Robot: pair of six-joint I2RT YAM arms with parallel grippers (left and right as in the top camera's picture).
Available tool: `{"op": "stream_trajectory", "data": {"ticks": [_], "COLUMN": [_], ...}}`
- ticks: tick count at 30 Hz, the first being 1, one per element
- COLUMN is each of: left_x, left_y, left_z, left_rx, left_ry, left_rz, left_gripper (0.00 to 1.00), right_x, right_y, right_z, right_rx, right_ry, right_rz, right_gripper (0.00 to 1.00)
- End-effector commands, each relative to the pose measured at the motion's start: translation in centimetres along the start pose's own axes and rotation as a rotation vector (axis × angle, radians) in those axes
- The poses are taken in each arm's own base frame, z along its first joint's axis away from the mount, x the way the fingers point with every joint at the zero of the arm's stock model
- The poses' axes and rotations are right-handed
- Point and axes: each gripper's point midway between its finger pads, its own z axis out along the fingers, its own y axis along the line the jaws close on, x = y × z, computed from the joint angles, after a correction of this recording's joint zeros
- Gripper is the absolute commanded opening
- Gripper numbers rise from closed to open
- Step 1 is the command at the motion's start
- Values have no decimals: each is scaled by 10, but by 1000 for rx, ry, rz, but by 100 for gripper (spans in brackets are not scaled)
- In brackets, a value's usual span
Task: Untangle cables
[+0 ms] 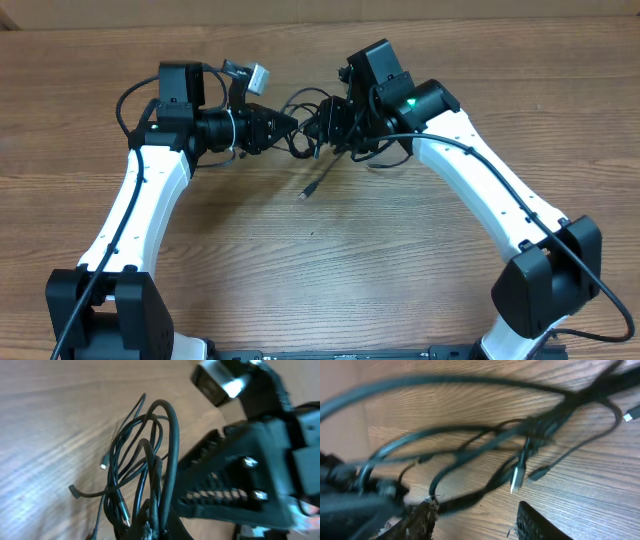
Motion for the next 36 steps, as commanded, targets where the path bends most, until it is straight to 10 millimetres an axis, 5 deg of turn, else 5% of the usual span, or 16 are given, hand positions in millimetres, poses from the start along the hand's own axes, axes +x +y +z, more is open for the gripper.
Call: {"op": "stream_trajectory", "data": {"ticks": [1, 8, 14, 22, 30, 34, 36], "left_x": [-4, -8, -12, -31, -65, -52, -31], "left_y": [-15, -5, 1, -9, -42, -30, -13], "left_z": [-6, -16, -22, -25, -36, -31, -21], "left_rx": [76, 58, 54, 110, 249, 200, 107], "left_ry": [-10, -29, -47, -97, -196, -166, -105], "left_rz": [25, -163, -338, -239, 78, 66, 17], "left_gripper": [4, 4, 4, 4, 4, 4, 4], "right_x": [1, 13, 34, 48, 28, 4, -8], "right_y": [-3, -4, 27, 45, 44, 27, 12], "right_z": [7, 6, 1, -2, -20, -32, -38], "right_rx": [-1, -15, -218, -318, -343, -318, -295], "right_ry": [16, 68, 164, 199, 138, 84, 63], "right_rz": [34, -172, -338, -453, -426, -362, -322], "right_gripper": [49, 35, 36, 43, 43, 43, 43]}}
